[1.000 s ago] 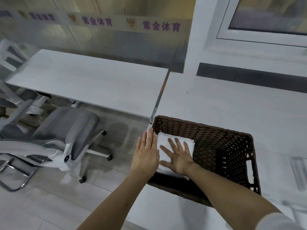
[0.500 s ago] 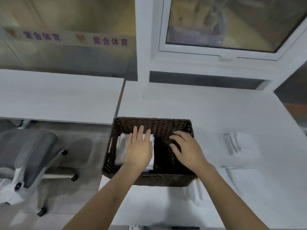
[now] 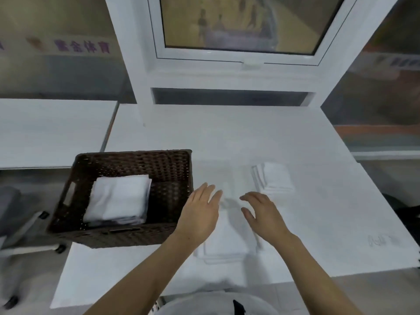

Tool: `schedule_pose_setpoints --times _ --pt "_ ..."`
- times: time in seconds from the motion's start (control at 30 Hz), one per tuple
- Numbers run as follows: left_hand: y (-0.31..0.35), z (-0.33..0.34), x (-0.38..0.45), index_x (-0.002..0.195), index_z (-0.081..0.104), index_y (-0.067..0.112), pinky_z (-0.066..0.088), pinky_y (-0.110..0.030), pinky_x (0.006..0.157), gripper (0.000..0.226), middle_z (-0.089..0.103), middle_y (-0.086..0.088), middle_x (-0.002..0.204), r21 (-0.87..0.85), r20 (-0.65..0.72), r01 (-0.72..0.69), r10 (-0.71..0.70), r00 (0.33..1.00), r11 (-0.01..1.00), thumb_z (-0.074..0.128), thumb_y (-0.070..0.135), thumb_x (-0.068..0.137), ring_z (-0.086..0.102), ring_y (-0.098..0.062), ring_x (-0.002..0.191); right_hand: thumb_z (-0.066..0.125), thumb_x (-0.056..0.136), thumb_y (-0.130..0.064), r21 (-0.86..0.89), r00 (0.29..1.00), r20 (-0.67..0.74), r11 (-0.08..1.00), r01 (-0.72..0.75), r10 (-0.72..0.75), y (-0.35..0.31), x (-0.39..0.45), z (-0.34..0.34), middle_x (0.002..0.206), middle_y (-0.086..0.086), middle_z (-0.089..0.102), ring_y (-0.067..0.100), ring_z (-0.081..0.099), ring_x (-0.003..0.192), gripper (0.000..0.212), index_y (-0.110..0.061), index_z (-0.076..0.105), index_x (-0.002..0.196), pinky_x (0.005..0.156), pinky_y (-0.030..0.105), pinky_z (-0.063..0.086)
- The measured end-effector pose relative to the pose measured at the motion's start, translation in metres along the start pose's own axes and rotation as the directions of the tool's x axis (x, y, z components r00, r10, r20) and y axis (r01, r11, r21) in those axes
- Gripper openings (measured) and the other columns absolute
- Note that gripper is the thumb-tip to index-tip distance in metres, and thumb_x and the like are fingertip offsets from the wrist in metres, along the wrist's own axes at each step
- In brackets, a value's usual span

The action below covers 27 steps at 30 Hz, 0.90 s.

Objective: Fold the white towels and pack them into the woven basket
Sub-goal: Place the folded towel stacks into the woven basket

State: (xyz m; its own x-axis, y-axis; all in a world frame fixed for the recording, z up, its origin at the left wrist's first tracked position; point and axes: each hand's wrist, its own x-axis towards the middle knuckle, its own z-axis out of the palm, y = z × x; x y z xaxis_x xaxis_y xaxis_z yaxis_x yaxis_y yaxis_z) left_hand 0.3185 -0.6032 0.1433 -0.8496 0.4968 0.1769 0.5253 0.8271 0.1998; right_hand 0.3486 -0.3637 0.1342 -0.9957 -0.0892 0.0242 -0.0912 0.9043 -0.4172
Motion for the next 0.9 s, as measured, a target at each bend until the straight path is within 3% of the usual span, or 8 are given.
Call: schedule_pose_setpoints --times 0.13,0.3,0.43,0.53,0.6,0.73,0.9 --pt "0.016 0.023 -0.002 0.141 0.055 0.009 0.040 -0.047 0.115 0.047 0.052 -0.014 0.147 0.028 0.055 0.078 -0.079 0.995 0.997 0.063 0.016 0.095 0.041 -0.033 0.144 0.060 0.100 -0.031 0.049 0.985 0.168 0.998 0.037 -0.045 0.035 -0.001 0.019 0.136 -0.003 0.060 0.022 0.053 0.128 0.037 -0.023 0.061 0.135 0.103 0.039 0.048" --pt "0.038 0.056 -0.029 0.133 0.062 0.011 0.049 -0.046 0.106 0.045 0.057 -0.015 0.139 -0.007 0.128 0.118 -0.117 0.985 0.993 0.070 0.015 0.089 0.053 -0.033 0.132 0.057 0.101 -0.042 0.097 0.931 0.358 0.995 0.035 -0.067 0.051 0.021 0.037 0.147 -0.001 0.053 0.022 0.047 0.136 0.048 -0.023 0.051 0.145 0.110 0.038 0.042" --pt "0.062 0.076 -0.049 0.127 0.068 0.016 0.048 -0.046 0.108 0.044 0.061 -0.012 0.136 0.039 0.198 0.001 -0.009 0.980 0.999 0.069 0.015 0.083 0.057 -0.030 0.127 0.059 0.097 -0.055 0.118 0.826 0.554 0.992 0.047 -0.105 0.049 0.053 0.046 0.161 -0.001 0.038 0.021 0.035 0.147 0.072 -0.024 0.035 0.157 0.119 0.033 0.030" --pt "0.065 0.088 -0.060 0.128 0.069 0.018 0.054 -0.042 0.098 0.059 0.062 -0.013 0.136 0.060 0.341 0.154 -0.165 0.925 0.986 0.083 0.016 0.071 0.063 -0.031 0.120 0.063 0.095 -0.057 0.134 0.730 0.670 0.989 0.061 -0.135 0.044 0.079 0.049 0.164 0.000 0.031 0.021 0.032 0.148 0.082 -0.021 0.028 0.160 0.118 0.030 0.026" --pt "0.061 0.098 -0.070 0.134 0.063 0.018 0.055 -0.042 0.095 0.061 0.056 -0.014 0.144 0.073 0.386 0.192 -0.205 0.899 0.979 0.080 0.018 0.075 0.059 -0.032 0.126 0.066 0.088 -0.065 0.103 0.665 0.741 0.994 0.027 -0.095 0.047 0.095 0.058 0.167 0.000 0.026 0.020 0.030 0.150 0.097 -0.021 0.022 0.162 0.121 0.032 0.025" --pt "0.062 0.116 -0.093 0.159 0.025 0.012 0.035 -0.044 0.117 0.074 0.015 -0.018 0.167 0.093 0.458 0.201 -0.221 0.861 0.975 0.060 0.030 0.096 0.020 -0.036 0.153 0.072 0.071 -0.080 0.027 0.490 0.871 1.000 -0.014 -0.017 0.054 0.110 0.075 0.166 -0.004 0.026 0.018 0.031 0.150 0.120 -0.021 0.020 0.163 0.123 0.033 0.025" --pt "0.069 0.119 -0.103 0.156 -0.024 0.013 -0.002 -0.044 0.124 0.077 -0.041 -0.013 0.157 0.134 0.561 0.151 -0.201 0.803 0.979 0.035 0.025 0.108 -0.033 -0.033 0.147 0.073 0.055 -0.090 -0.018 0.430 0.903 0.999 0.049 -0.005 0.053 0.123 0.091 0.166 -0.005 0.024 0.017 0.029 0.150 0.140 -0.023 0.016 0.163 0.122 0.034 0.026"
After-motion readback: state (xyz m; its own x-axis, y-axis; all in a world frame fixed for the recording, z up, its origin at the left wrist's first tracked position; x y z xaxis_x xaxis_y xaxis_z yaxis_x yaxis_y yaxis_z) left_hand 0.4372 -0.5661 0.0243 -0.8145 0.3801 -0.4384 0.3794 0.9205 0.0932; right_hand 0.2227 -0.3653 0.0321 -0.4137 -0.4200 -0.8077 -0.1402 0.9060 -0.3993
